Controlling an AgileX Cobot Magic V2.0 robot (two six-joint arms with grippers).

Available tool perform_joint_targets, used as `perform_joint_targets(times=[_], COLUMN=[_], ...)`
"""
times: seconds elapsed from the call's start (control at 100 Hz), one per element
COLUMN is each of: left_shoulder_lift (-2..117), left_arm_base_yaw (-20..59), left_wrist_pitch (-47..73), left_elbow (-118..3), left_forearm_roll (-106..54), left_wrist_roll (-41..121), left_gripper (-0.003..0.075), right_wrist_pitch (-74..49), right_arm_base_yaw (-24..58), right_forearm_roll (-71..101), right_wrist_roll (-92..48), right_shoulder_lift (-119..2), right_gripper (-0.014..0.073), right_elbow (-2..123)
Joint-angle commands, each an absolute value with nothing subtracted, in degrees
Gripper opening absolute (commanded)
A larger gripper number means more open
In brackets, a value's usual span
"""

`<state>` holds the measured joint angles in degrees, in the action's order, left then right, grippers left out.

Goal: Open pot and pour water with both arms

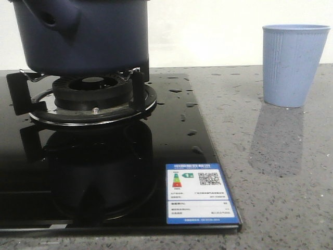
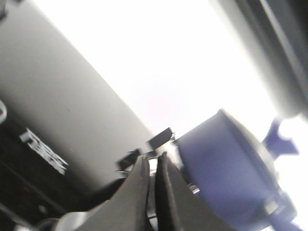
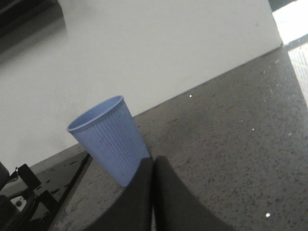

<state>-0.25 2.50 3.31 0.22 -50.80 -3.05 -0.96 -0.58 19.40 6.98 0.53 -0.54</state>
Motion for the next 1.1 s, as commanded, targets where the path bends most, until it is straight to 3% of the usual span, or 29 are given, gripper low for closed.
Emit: perform_joint_targets(times=[0.0,0.2,0.37,0.55,0.67,0.84,1.09], left_shoulder_lift=[-1.6,-1.0,5.2,17.8,25.1,35.7,48.3], left_arm_base_yaw=[2.5,2.5,2.5,3.3,7.9,13.1,13.6], left_wrist_pitch=[-0.4,2.4,16.8,30.8,35.9,44.6,50.0], left_elbow=[1.0,-1.5,-7.9,-17.7,-23.8,-31.9,-44.0], left_forearm_roll=[-57.2,-58.8,-53.5,-57.8,-67.8,-81.9,-83.0], left_wrist_roll=[-3.4,-3.4,-2.8,10.3,20.2,45.0,63.9], left_gripper=[-0.0020,-0.0020,-0.0020,-0.0019,-0.0019,-0.0018,-0.0018], right_wrist_pitch=[-1.0,-14.5,-31.8,-45.3,-47.1,-46.0,-41.7], right_arm_base_yaw=[-0.9,-0.9,-0.9,-0.1,0.7,0.7,1.4], right_forearm_roll=[20.5,19.9,20.2,31.6,43.9,59.8,67.3], right_wrist_roll=[6.9,6.9,6.8,2.8,-6.8,-31.8,-51.6], right_shoulder_lift=[1.1,-4.8,-15.4,-24.8,-27.2,-27.3,-27.3], right_gripper=[-0.0067,-0.0067,-0.0067,-0.0070,-0.0070,-0.0070,-0.0065], right_elbow=[3.2,13.5,22.6,29.0,30.4,30.9,31.0])
